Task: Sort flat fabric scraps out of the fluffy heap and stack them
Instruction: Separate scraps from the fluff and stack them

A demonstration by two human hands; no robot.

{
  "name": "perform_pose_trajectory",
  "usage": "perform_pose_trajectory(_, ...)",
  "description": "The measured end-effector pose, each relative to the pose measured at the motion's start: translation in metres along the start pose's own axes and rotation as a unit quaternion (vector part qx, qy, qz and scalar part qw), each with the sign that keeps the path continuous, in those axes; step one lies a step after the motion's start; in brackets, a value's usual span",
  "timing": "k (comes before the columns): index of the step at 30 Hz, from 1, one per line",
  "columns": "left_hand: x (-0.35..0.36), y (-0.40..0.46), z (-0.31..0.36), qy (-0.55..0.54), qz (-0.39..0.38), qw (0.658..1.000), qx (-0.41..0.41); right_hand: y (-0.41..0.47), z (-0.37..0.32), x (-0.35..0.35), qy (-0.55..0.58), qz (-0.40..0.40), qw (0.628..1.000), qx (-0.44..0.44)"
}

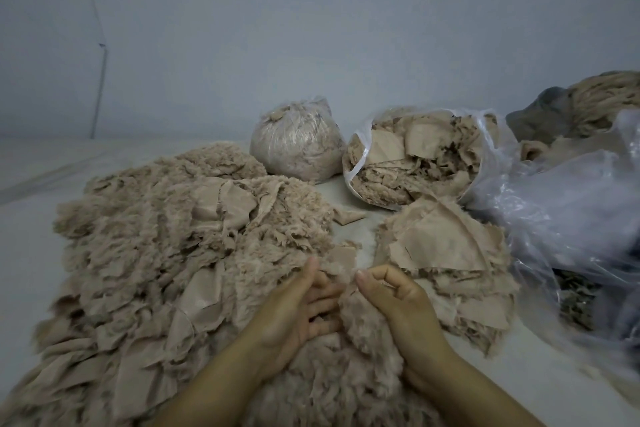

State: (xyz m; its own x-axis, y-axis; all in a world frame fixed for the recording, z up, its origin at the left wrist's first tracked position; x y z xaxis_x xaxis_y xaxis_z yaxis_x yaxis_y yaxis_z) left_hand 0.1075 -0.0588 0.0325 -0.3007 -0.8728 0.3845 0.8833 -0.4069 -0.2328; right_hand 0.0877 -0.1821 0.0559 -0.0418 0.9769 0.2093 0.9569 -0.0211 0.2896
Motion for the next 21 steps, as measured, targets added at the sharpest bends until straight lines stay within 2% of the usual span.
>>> perform_pose_trajectory(3,0.019,-0.004,-0.006,0.069,-0.032,0.997,0.016,-0.003,-0.003,0.009,-0.019,0.002,0.999,-0.027)
perform_pose_trajectory(7,0.008,-0.004,0.01,0.082,0.047,0.992,0.08,-0.002,-0.009,-0.001,-0.068,0.048,0.994,-0.066)
perform_pose_trajectory(12,0.014,-0.008,0.016,0.115,0.08,0.985,0.097,0.003,-0.007,-0.015,-0.117,0.091,0.986,-0.074)
perform_pose_trajectory(15,-0.01,-0.013,0.029,0.052,0.138,0.983,0.11,0.006,-0.007,-0.039,-0.13,0.134,0.981,-0.057)
perform_pose_trajectory(17,-0.024,-0.019,0.039,0.053,0.159,0.977,0.133,0.005,-0.007,-0.043,-0.132,0.114,0.984,-0.043)
perform_pose_trajectory(21,-0.011,-0.016,0.03,0.102,0.129,0.977,0.136,-0.002,-0.008,-0.014,-0.195,-0.011,0.98,-0.042)
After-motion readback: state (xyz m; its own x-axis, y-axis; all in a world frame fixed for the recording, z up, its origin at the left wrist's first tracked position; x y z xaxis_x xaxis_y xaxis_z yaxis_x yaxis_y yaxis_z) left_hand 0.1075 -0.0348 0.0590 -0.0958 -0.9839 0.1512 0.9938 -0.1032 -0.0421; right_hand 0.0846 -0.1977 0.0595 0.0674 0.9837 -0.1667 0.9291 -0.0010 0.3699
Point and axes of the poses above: each hand's wrist, its own y-axis towards the middle knuckle, its own x-axis out of the palm, z = x × y, the point moved 9 cm from there along y, towards the middle knuckle, and after that the axes turned 9 degrees about -x, right-handed, at the moved point
